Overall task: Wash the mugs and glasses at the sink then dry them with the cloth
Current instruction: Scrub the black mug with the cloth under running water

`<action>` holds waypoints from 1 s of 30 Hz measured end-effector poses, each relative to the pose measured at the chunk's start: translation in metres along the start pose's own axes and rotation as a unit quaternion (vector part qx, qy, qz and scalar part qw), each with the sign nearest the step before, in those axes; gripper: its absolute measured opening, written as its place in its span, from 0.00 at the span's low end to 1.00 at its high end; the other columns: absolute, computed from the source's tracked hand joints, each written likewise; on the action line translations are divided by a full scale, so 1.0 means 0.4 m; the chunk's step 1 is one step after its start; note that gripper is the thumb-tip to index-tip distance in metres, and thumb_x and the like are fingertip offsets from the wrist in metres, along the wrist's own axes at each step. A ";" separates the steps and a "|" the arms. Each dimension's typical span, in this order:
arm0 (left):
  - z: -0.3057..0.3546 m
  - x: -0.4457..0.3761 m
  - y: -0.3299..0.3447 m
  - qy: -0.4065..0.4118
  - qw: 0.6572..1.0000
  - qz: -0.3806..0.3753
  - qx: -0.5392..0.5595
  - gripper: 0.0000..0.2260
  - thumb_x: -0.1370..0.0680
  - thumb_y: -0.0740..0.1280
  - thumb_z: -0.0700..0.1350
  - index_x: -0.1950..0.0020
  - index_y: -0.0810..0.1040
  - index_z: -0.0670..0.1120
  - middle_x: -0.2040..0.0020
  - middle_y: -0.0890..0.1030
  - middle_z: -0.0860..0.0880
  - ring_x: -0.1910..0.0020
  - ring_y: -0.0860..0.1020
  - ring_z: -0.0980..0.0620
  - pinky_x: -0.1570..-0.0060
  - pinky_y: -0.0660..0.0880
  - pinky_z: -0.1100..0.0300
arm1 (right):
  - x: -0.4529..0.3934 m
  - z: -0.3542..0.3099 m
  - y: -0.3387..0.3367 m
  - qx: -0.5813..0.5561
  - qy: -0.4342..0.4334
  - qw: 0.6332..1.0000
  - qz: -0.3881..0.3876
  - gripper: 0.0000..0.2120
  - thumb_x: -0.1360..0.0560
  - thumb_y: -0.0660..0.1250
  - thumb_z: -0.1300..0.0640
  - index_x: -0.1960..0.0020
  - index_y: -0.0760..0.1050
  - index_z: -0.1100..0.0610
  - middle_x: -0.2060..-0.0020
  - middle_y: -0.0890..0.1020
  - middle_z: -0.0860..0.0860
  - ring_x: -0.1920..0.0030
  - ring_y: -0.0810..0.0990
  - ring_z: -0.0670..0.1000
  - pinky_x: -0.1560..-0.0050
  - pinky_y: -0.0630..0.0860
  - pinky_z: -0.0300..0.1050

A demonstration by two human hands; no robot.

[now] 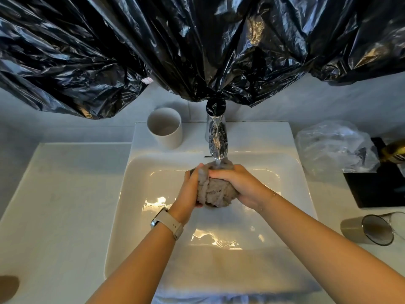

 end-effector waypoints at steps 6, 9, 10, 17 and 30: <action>0.020 -0.024 -0.048 -0.186 0.967 -0.114 0.135 0.27 0.23 0.59 0.65 0.53 0.87 0.44 0.53 0.85 0.43 0.63 0.84 0.45 0.70 0.78 0.61 | 0.024 0.008 0.002 0.169 -0.047 0.979 -0.102 0.15 0.33 0.78 0.62 0.52 0.80 0.46 0.59 0.86 0.38 0.54 0.84 0.40 0.57 0.77 0.31; 0.033 -0.027 -0.040 -0.224 0.961 -0.124 0.099 0.25 0.24 0.60 0.66 0.56 0.82 0.44 0.57 0.82 0.45 0.69 0.75 0.50 0.74 0.66 0.63 | 0.037 0.020 -0.025 0.191 -0.038 0.973 -0.121 0.17 0.33 0.79 0.61 0.50 0.80 0.46 0.57 0.85 0.38 0.52 0.83 0.39 0.56 0.77 0.31; 0.035 -0.026 -0.033 -0.216 0.965 -0.127 0.081 0.25 0.24 0.59 0.66 0.55 0.81 0.45 0.52 0.81 0.44 0.65 0.75 0.50 0.70 0.65 0.61 | 0.038 0.027 -0.030 0.183 -0.037 0.976 -0.111 0.16 0.33 0.79 0.61 0.49 0.81 0.47 0.56 0.86 0.39 0.52 0.84 0.40 0.56 0.78 0.32; 0.029 0.013 0.023 -0.036 0.999 0.016 0.006 0.24 0.20 0.56 0.65 0.39 0.77 0.48 0.45 0.84 0.46 0.50 0.84 0.48 0.60 0.81 0.54 | 0.030 0.023 -0.038 0.039 -0.012 0.997 -0.060 0.10 0.33 0.77 0.56 0.52 0.85 0.51 0.52 0.86 0.54 0.49 0.85 0.53 0.52 0.82 0.44; -0.048 0.015 0.022 -0.073 0.996 0.036 -0.036 0.26 0.20 0.52 0.67 0.43 0.76 0.48 0.51 0.82 0.44 0.54 0.81 0.47 0.64 0.76 0.59 | 0.042 0.060 -0.015 -0.005 -0.001 1.000 0.025 0.12 0.26 0.71 0.47 0.46 0.81 0.53 0.51 0.86 0.52 0.48 0.85 0.51 0.49 0.81 0.44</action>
Point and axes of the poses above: each hand's wrist, its own x-axis away from the middle knuckle, its own y-axis out of the palm, z = x × y, the point moved 1 cm from there along -x, towards the middle knuckle
